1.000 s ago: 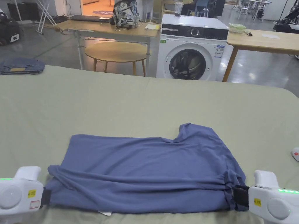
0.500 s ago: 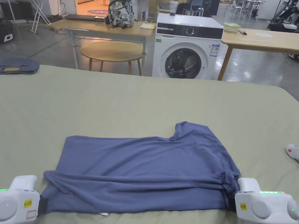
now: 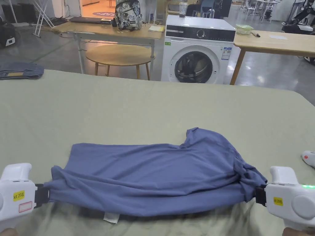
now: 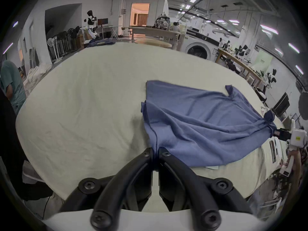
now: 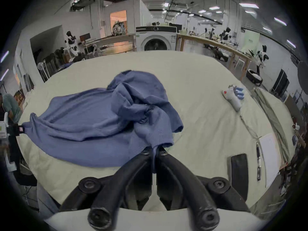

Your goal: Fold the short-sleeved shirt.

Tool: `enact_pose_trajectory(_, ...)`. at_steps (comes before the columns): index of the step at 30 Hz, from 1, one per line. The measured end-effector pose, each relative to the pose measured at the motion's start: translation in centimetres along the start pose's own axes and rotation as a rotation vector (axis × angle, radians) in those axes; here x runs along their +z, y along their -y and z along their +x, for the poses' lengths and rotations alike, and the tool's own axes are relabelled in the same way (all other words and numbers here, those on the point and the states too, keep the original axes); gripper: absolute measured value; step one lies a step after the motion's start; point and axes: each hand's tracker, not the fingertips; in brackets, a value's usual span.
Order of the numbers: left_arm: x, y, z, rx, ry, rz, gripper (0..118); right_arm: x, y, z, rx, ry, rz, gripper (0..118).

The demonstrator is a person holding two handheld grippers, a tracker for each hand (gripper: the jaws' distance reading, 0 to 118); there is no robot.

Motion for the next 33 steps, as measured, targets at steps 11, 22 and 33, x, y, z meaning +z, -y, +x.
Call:
enact_pose_trajectory(11,3.1,4.9,-2.9,0.007,-0.024,-0.025,0,6.0,6.1,-0.6,0.038,-0.001,-0.075,1)
enact_pose_trajectory(22,-1.0,10.9,-4.4,-0.012,-0.07,-0.137,0,1.4,14.0,-0.1,0.016,0.036,-0.227,1)
enact_pose_trajectory(33,0.7,8.5,-2.7,-0.043,-0.112,-0.018,51,2.9,10.2,-1.1,0.05,0.154,-0.101,76)
